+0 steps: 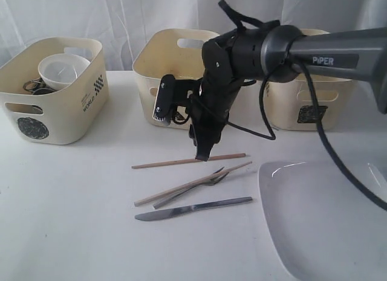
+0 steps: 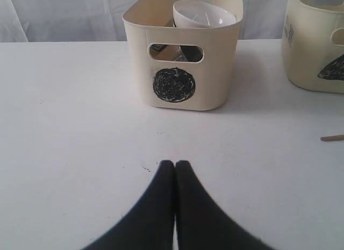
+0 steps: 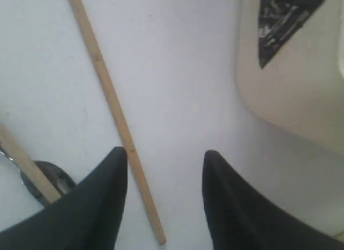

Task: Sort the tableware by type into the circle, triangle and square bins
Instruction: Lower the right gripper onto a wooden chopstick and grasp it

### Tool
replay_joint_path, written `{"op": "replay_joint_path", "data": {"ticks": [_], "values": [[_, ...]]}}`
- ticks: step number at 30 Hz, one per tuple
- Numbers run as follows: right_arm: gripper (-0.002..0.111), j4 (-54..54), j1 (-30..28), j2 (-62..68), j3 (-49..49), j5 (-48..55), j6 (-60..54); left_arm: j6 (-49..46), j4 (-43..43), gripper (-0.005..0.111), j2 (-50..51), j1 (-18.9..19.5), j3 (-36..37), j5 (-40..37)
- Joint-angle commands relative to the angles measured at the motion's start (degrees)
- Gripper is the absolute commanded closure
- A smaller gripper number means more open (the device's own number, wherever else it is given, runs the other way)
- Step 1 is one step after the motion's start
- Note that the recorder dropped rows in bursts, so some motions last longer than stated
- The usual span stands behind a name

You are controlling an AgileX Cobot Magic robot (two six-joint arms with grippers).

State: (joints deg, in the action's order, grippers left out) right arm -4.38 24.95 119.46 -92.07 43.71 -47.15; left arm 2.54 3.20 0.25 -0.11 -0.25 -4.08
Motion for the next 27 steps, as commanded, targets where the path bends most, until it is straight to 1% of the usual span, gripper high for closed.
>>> {"op": "replay_joint_path", "data": {"ticks": [1,3,6,11,15,27], "values": [[0.065,0.0,0.3,1.7,-0.2,1.7,-0.8,0.2,0.0,0.107,-0.3,0.0,0.3,0.5],[0.065,0.2,0.3,3.3,-2.2,4.4,-0.8,0.2,0.0,0.107,-0.3,0.0,0.3,0.5],[0.065,3.8,0.4,5.5,-6.5,9.7,-1.1,0.2,0.0,0.107,-0.3,0.0,0.3,0.5],[0.065,4.7,0.7,8.2,-10.8,13.0,-2.1,0.2,0.0,0.107,-0.3,0.0,0.3,0.5],[0.065,5.0,0.7,10.1,-12.6,13.8,-2.1,0.2,0.0,0.107,-0.3,0.0,0.3,0.5],[0.065,4.9,0.7,14.6,-14.1,12.2,-2.1,0.2,0.0,0.107,-0.3,0.0,0.3,0.5]]}}
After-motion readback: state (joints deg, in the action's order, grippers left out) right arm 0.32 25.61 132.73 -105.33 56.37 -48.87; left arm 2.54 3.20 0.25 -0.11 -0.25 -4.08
